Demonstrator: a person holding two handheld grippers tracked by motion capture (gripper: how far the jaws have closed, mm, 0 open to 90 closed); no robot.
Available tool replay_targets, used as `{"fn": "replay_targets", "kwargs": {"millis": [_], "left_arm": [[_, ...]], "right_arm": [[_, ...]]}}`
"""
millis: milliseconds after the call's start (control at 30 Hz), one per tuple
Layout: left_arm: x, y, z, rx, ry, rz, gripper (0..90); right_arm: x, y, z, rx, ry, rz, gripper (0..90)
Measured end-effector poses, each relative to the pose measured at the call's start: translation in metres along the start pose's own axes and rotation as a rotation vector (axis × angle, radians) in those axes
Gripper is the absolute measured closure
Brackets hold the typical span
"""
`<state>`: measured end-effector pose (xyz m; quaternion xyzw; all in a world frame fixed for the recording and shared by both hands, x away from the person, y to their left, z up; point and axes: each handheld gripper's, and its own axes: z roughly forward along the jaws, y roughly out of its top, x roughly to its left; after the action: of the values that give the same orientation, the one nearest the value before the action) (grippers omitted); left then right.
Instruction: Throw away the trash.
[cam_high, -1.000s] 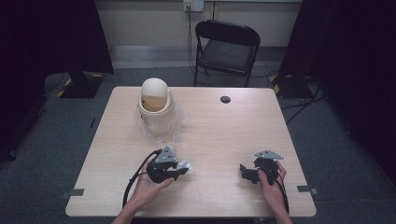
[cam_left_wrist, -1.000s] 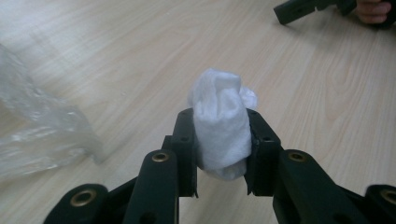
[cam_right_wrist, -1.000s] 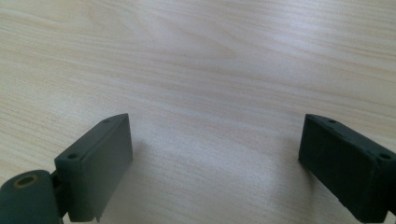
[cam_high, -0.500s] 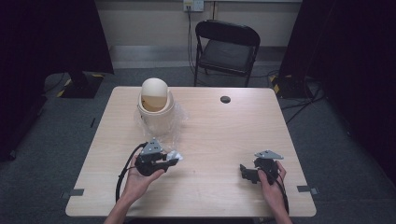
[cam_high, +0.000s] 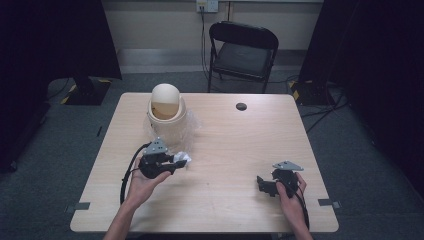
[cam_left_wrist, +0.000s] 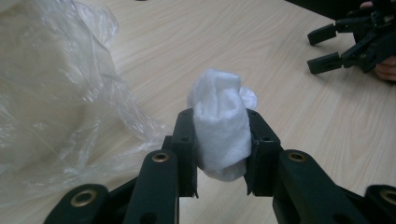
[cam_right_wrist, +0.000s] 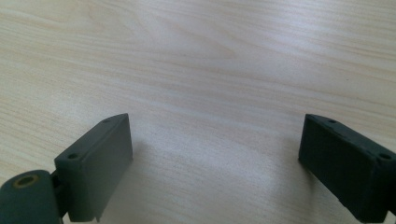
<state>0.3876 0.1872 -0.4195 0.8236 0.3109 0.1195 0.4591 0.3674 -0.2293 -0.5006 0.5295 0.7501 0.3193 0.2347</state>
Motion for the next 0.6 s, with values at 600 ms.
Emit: {"fn": "replay_targets", "kwargs": {"millis": [600], "left_arm": [[0.031,0.032,-0.021,-0.045,0.063,-0.012,70.0]], "right_arm": [[0.000,0.000,0.000,-0.001,-0.001,0.000,8.9]]}}
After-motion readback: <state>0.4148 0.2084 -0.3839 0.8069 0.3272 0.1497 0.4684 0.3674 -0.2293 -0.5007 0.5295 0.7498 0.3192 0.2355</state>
